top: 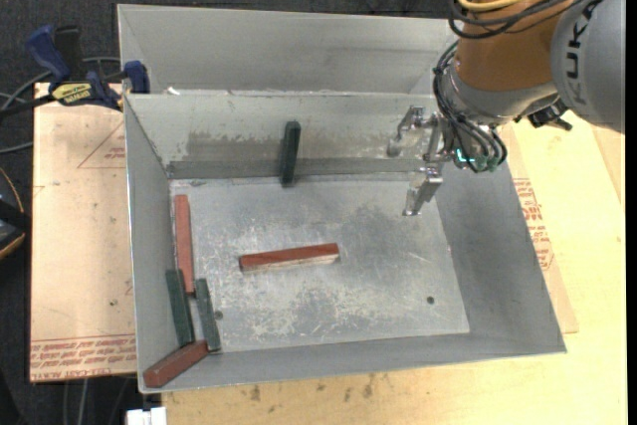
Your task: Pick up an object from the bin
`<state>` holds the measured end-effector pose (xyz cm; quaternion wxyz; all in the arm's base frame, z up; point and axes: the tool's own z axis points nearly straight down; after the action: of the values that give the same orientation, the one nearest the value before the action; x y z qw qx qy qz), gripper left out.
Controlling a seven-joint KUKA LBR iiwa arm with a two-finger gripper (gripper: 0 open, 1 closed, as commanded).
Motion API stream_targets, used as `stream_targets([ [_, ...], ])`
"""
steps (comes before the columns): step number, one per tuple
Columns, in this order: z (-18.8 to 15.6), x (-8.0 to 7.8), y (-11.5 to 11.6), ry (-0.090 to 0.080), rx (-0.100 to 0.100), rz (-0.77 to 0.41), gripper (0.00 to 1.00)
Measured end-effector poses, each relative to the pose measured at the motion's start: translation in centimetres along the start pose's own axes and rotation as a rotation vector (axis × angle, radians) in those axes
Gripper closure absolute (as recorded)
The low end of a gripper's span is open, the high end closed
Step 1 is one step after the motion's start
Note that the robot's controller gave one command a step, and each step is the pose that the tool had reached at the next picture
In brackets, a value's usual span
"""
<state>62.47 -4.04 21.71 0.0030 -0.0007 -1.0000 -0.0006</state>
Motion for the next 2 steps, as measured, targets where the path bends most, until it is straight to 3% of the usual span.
stream_targets([
  [1, -0.5, -0.2, 0.0, -0.008, 0.001, -0.001, 0.0],
  [2, 0.4, 2.3, 1.4, -0.013, 0.003, -0.066, 0.0],
])
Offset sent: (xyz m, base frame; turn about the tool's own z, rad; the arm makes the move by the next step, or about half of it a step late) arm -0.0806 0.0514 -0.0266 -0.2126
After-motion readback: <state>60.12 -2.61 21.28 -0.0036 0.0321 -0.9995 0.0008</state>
